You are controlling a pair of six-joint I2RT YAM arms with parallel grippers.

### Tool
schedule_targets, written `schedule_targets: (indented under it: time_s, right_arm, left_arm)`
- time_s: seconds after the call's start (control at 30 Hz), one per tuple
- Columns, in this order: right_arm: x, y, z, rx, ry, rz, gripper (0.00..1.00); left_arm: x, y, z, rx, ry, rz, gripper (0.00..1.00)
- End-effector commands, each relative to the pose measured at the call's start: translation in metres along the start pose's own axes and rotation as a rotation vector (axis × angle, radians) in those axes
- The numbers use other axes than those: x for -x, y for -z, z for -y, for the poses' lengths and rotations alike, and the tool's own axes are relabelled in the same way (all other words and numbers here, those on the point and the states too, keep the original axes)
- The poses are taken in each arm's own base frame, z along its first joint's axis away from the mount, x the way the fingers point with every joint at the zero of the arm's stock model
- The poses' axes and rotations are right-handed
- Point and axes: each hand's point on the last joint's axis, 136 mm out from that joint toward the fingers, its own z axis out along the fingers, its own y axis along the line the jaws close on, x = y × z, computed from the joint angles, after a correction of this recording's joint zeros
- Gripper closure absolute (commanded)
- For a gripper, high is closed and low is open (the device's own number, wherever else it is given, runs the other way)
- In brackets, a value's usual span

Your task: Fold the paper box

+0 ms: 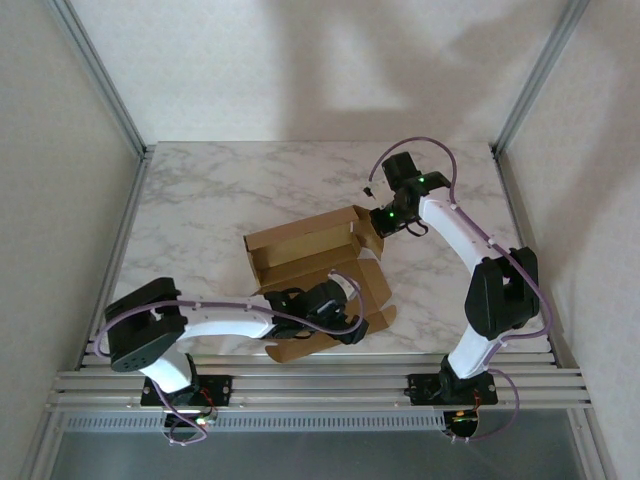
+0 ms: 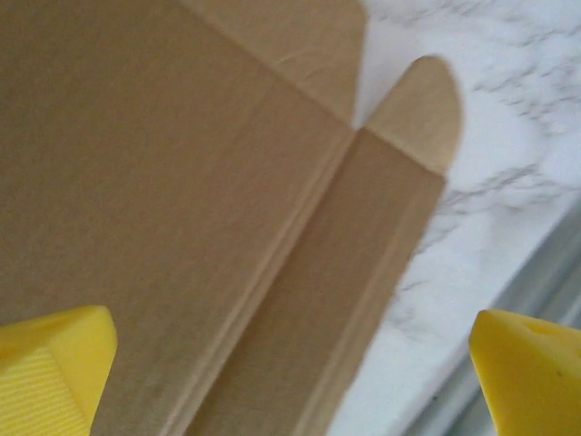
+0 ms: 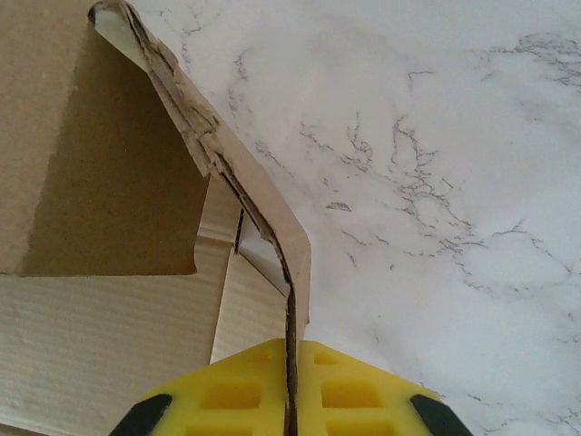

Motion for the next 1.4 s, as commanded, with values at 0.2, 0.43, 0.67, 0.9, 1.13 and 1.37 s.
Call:
schedule_targets:
  time_s: [0.2,0.43,0.67,0.9,1.13,1.37]
  right_arm:
    - [0.006,0.016,-0.007,-0.006,0.005,-0.002,0.92]
    - [0.005,0.017,-0.017,0.003,0.0,-0.027,0.92]
    - [0.001,0.009,-0.027,0.017,-0.024,-0.053,0.92]
    - [-0.013,-0.005,-0.036,0.033,-0.064,-0.062,0.93]
    - [-0.021,-0.014,-0.046,0.046,-0.1,-0.058,0.94]
    - [-0.02,-0.016,-0.051,0.055,-0.112,-0.05,0.94]
  left_arm:
    - [-0.025,-0.027,-0.03,0.128,0.056,-0.025,0.0]
    - [-0.037,-0.039,-0.036,0.157,0.072,-0.062,0.01]
    - [-0.033,-0.04,-0.029,0.124,0.096,-0.054,0.01]
    - [-0.028,-0.038,-0.022,0.086,0.138,-0.038,0.01]
    - [-0.019,-0.036,-0.015,0.062,0.178,-0.012,0.01]
    - [-0.02,-0.038,-0.013,0.043,0.199,-0.008,0.01]
